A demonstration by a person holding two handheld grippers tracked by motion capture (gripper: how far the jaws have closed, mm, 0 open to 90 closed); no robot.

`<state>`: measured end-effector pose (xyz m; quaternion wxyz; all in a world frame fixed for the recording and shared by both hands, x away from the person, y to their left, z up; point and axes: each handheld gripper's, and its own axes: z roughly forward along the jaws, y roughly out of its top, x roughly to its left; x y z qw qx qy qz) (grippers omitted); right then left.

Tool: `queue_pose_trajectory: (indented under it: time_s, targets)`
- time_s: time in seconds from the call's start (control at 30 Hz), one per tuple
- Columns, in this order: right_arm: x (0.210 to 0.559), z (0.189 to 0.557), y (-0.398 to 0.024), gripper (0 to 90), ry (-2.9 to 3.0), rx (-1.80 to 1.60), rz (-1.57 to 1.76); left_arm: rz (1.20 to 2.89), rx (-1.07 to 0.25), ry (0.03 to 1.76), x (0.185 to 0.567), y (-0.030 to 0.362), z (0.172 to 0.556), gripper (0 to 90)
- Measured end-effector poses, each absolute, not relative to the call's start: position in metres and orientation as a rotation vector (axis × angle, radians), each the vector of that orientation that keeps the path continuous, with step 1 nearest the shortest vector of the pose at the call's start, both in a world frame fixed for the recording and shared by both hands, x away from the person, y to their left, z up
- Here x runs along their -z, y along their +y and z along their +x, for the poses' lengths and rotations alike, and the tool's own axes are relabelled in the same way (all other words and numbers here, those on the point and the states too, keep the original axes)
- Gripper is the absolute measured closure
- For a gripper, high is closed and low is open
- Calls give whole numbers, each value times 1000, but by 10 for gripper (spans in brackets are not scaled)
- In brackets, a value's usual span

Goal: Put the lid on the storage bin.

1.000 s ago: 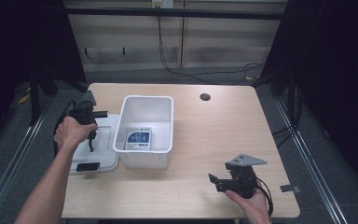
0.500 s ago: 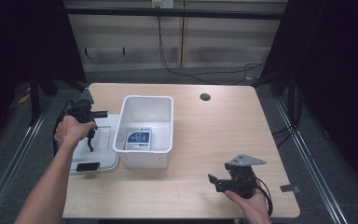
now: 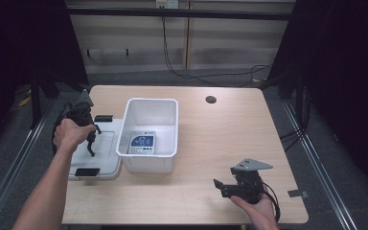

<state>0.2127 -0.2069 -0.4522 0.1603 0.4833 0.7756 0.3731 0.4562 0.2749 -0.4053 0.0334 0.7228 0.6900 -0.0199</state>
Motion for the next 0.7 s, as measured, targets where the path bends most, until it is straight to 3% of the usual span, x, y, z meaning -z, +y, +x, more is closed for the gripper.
queue_pose_trajectory:
  time_s: [0.7]
  targets:
    - [452,212,-206,232,2218,-1058,1372,2218,26,2092,360,288,448,851]
